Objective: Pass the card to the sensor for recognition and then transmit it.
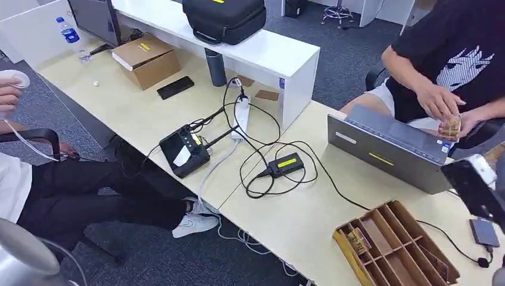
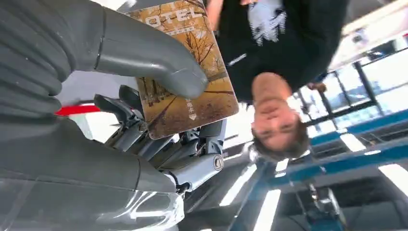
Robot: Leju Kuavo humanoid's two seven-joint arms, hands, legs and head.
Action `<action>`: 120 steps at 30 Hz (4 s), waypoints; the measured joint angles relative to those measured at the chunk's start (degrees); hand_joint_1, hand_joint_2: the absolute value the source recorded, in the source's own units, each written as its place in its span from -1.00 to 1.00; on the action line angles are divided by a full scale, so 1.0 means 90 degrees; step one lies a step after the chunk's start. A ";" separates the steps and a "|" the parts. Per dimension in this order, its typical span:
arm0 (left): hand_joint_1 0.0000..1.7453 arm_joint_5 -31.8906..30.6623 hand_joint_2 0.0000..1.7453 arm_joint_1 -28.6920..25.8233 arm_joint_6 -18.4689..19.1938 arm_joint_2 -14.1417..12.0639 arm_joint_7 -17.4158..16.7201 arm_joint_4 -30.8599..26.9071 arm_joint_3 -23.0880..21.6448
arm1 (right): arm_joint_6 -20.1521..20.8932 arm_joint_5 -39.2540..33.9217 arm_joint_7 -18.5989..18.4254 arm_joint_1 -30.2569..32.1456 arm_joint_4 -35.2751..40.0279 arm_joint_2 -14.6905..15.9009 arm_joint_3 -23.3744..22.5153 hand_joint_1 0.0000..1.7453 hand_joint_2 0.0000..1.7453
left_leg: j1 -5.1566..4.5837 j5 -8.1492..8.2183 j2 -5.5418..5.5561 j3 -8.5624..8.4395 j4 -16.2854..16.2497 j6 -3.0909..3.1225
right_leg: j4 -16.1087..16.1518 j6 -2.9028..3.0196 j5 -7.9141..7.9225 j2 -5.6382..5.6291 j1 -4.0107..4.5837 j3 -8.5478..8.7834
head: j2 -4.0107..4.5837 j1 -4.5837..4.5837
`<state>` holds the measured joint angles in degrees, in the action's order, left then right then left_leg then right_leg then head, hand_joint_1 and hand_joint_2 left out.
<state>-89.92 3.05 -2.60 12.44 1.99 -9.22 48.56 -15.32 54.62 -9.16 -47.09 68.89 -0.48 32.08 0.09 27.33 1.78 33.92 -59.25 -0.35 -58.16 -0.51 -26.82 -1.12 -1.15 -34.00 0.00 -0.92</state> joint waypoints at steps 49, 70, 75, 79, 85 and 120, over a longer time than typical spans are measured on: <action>-1.00 0.0391 1.00 -0.0054 0.0083 -0.0066 0.0148 0.0000 -0.0301 | 0.1503 -0.3652 0.1083 0.0668 0.0345 -0.0058 -0.0447 -1.00 1.00 | 0.0000 0.0000 0.0001 0.0000 0.0000 0.0000 | 0.0001 -0.0001 -0.0001 0.0000 0.0000 -0.0004 | 0.0000 0.0000; -1.00 0.1010 1.00 -0.0197 -0.0282 0.0024 0.0362 0.0000 0.0267 | 0.0417 -0.4792 0.2582 0.4460 0.3411 0.0527 -0.1411 -1.00 1.00 | 0.0000 0.0029 0.0003 -0.0001 0.0000 0.0006 | 0.0007 -0.0001 -0.0026 0.0007 0.0001 0.0000 | 0.0000 0.0000; -1.00 0.1081 1.00 -0.0216 -0.0369 0.0036 0.0410 0.0000 0.0340 | 0.0294 -0.5286 0.2756 0.4958 0.3845 0.0537 -0.1989 -1.00 1.00 | 0.0000 0.0029 0.0002 -0.0001 0.0000 0.0006 | 0.0007 -0.0001 -0.0025 0.0007 0.0002 0.0001 | 0.0000 0.0000; -1.00 0.1095 1.00 -0.0216 -0.0418 0.0044 0.0435 0.0019 0.0408 | 0.0155 -0.5549 0.2827 0.5199 0.4083 0.0534 -0.2448 -1.00 1.00 | 0.0000 0.0029 0.0002 -0.0002 0.0000 0.0006 | 0.0007 -0.0001 -0.0025 0.0007 0.0002 0.0002 | 0.0000 0.0000; -1.00 0.1095 1.00 -0.0217 -0.0500 0.0061 0.0447 0.0034 0.0442 | -0.0185 -0.5894 0.2905 0.5414 0.4275 0.0398 -0.3162 -1.00 1.00 | 0.0000 0.0029 0.0003 -0.0002 0.0000 0.0006 | 0.0006 -0.0001 -0.0025 0.0007 0.0001 0.0003 | 0.0000 0.0000; -1.00 0.0814 1.00 -0.0178 -0.0598 0.0061 0.0393 0.0104 0.0527 | -0.0462 -0.7526 0.2664 0.5440 0.2252 -0.0189 -0.6305 -1.00 1.00 | 0.0000 0.0031 0.0001 -0.0003 0.0001 0.0008 | 0.0006 -0.0001 -0.0026 0.0007 0.0001 0.0005 | 0.0000 0.0000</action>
<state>-82.60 1.45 -7.98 12.98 5.53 -8.28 53.31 -19.47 -13.12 14.82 1.87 89.15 -2.19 -24.66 0.09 27.60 1.79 33.89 -59.24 -0.27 -58.11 -0.52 -27.05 -1.06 -1.14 -33.95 0.00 -0.92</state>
